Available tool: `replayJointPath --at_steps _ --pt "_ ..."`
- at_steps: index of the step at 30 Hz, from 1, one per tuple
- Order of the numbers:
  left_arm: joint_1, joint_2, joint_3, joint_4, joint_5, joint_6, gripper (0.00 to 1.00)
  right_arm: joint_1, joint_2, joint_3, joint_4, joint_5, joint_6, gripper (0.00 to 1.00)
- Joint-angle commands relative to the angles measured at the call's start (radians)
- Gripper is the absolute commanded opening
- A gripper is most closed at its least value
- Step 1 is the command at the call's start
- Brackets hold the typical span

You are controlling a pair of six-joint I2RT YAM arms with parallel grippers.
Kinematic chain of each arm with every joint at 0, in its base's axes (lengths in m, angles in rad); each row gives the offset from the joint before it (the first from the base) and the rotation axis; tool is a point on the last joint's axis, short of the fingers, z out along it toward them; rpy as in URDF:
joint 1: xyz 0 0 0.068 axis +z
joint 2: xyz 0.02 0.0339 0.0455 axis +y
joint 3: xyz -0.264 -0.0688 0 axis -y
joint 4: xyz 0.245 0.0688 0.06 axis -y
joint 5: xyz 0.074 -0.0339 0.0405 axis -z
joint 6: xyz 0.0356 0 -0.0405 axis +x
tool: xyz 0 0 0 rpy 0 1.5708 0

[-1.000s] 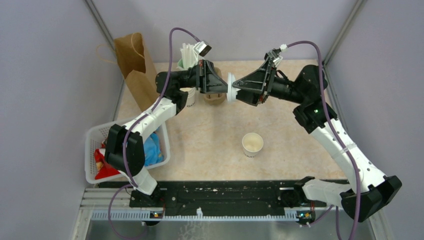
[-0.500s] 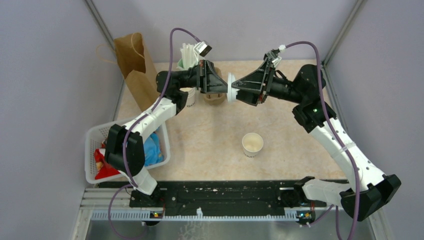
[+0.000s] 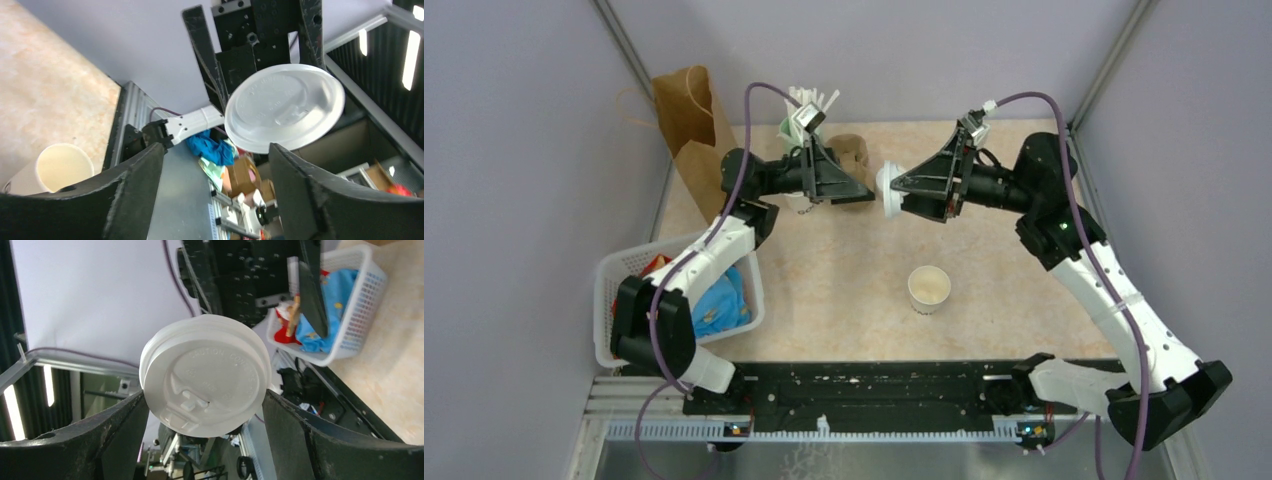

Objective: Pack the takeout coffee

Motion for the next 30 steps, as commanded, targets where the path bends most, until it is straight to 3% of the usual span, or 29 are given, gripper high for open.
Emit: replayJointPath --at_steps 1,3,5,8,11,18,30 --pt "0.072 -0.178 -0.091 -0.307 -0.046 0.283 0.89 -0.065 -0.086 0.008 -0.35 -0.009 -0.227 0.8" --pt "0.095 -0.236 -0.088 -0.607 -0.085 0.48 0.98 -0.096 -0.09 0.035 -0.583 0.048 -0.401 0.8" --pt "0.098 -0.271 -0.046 -0.906 -0.162 0.695 0.98 -0.081 -0.059 0.106 -0.849 0.214 -0.618 0.8" --pt "0.097 -0.317 -0.023 -1.102 -0.242 0.835 0.98 0.023 -0.004 0.17 -1.089 0.523 -0.812 0.8" --pt "0.097 -0.357 -0.047 -1.141 -0.269 0.873 0.98 0.136 0.046 0.168 -1.192 0.741 -0.855 0.8" --pt "0.095 -0.418 -0.149 -1.134 -0.285 0.858 0.98 0.409 0.217 0.153 -1.263 1.06 -0.789 0.79" --pt "0.082 -0.434 -0.168 -1.162 -0.258 0.878 0.98 0.436 0.34 0.076 -1.094 1.173 -0.83 0.82"
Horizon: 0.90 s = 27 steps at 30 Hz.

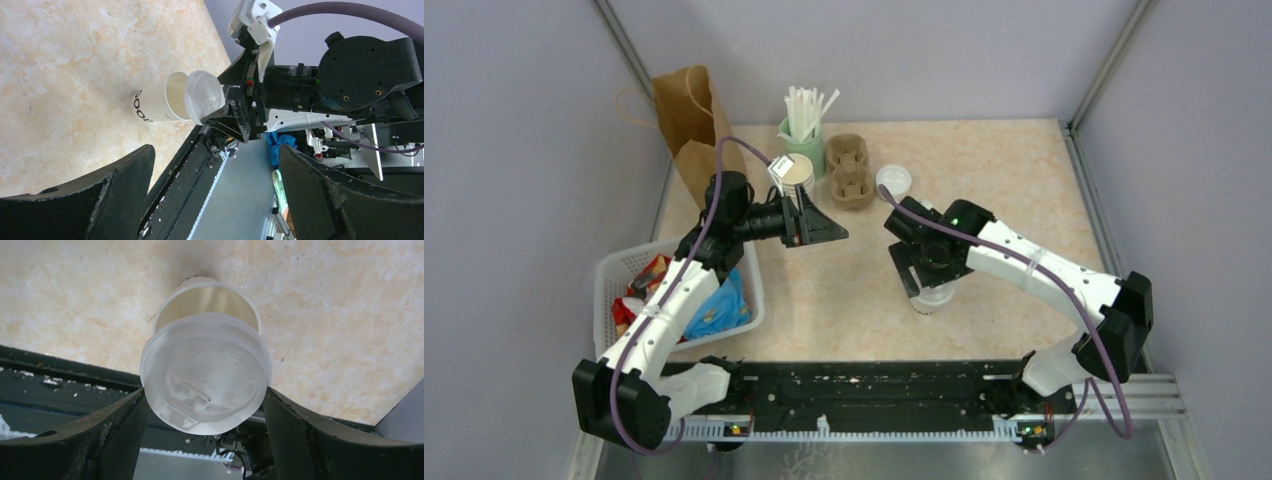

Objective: Pack the takeout coffee

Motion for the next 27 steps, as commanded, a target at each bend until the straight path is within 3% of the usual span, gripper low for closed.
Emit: replayJointPath --at_steps 1,21,27 --pt "-0.009 -0.032 0.014 -0.013 0.019 0.04 0.98 -0.001 0.004 -0.056 0.078 0.065 -0.03 0.82" --pt "-0.027 -0.007 0.03 -0.024 0.035 0.051 0.98 -0.047 -0.004 -0.05 0.137 -0.007 -0.026 0.86" --pt "-0.041 0.012 0.033 -0.019 0.026 0.046 0.98 -0.148 -0.098 -0.095 0.161 -0.146 0.005 0.92"
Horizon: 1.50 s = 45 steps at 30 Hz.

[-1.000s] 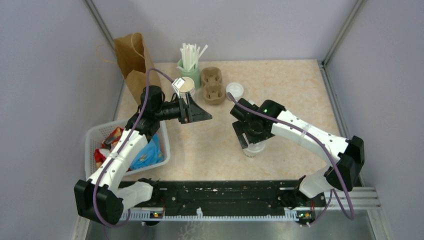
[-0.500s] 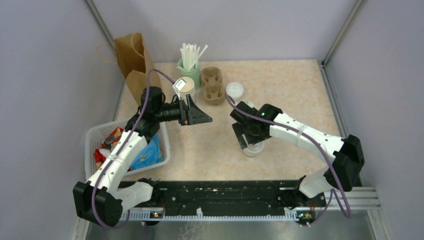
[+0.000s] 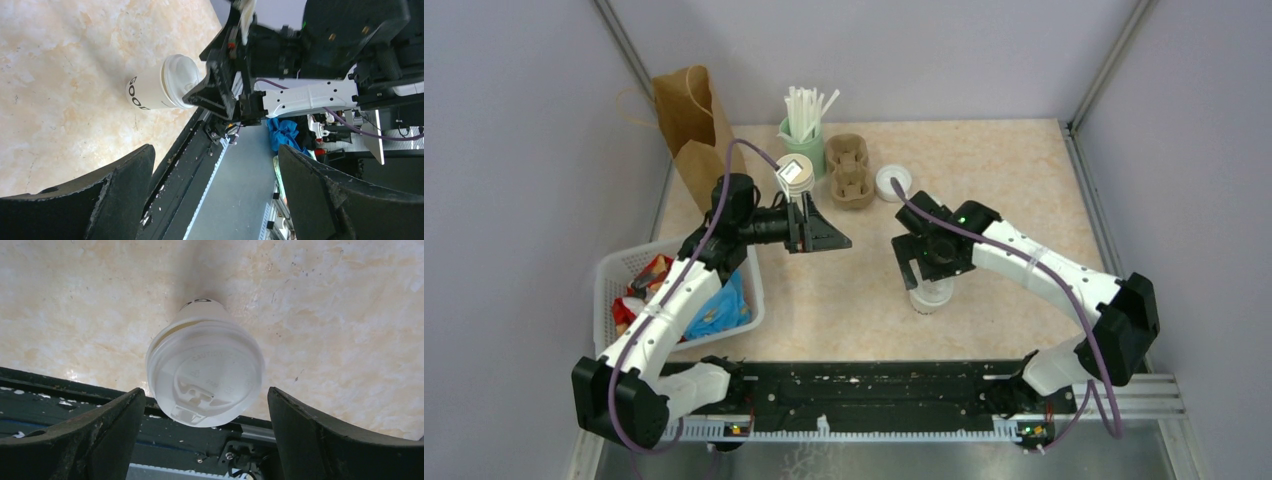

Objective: Pack the takeout coffee

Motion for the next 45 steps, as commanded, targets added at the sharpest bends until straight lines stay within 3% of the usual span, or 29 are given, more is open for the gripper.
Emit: replayJointPath --at_steps 1,18,45 --pt "-0.018 0.018 0.036 0.028 0.007 0.003 0.99 -0.088 -0.098 -0.021 0.034 -0.117 0.023 0.93" --pt "-0.084 0.057 0.065 0.038 -0.015 0.004 0.98 -0.099 -0.053 -0.042 0.061 -0.11 -0.056 0.91" --pt "-0.094 0.055 0.047 0.065 -0.008 -0.005 0.98 -0.049 -0.01 -0.012 0.042 -0.063 -0.058 0.87"
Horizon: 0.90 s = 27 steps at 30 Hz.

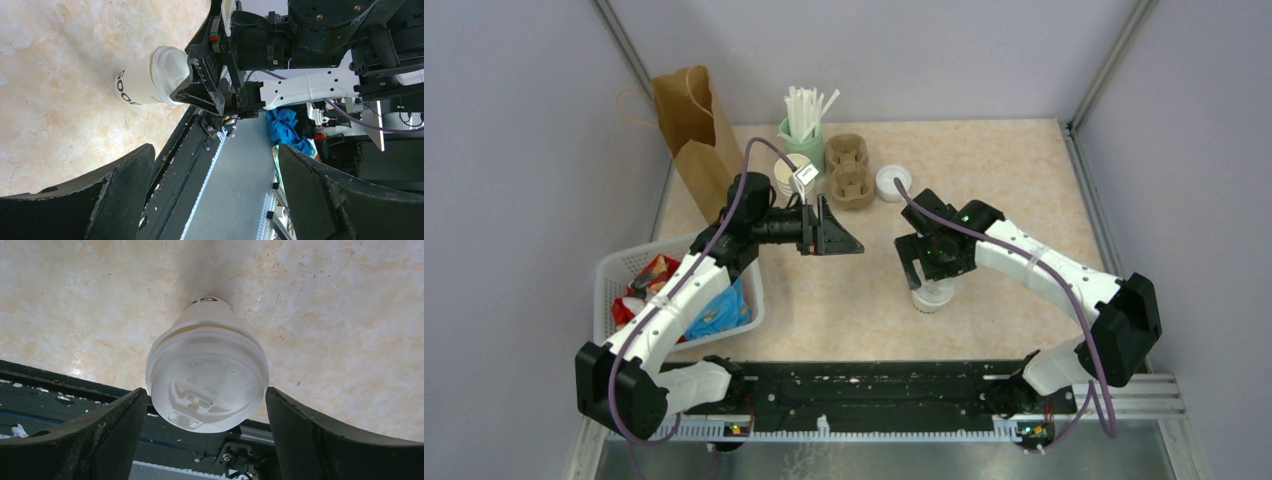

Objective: Pack the takeout coffee

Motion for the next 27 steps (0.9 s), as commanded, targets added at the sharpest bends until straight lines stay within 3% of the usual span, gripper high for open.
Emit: replayJointPath --at_steps 1,11,27 --pt "-0.007 0.001 0.022 0.05 0.015 -0.003 0.98 0.017 0.009 0.024 0.004 0.027 -0.008 0.87" --pt "-0.006 -0.009 0.012 0.052 0.014 -0.007 0.98 0.022 0.015 0.049 -0.013 0.043 -0.003 0.73" --pt "-0.007 -0.005 0.016 0.059 0.019 -0.013 0.98 0.022 0.035 0.084 -0.027 0.058 0.002 0.75"
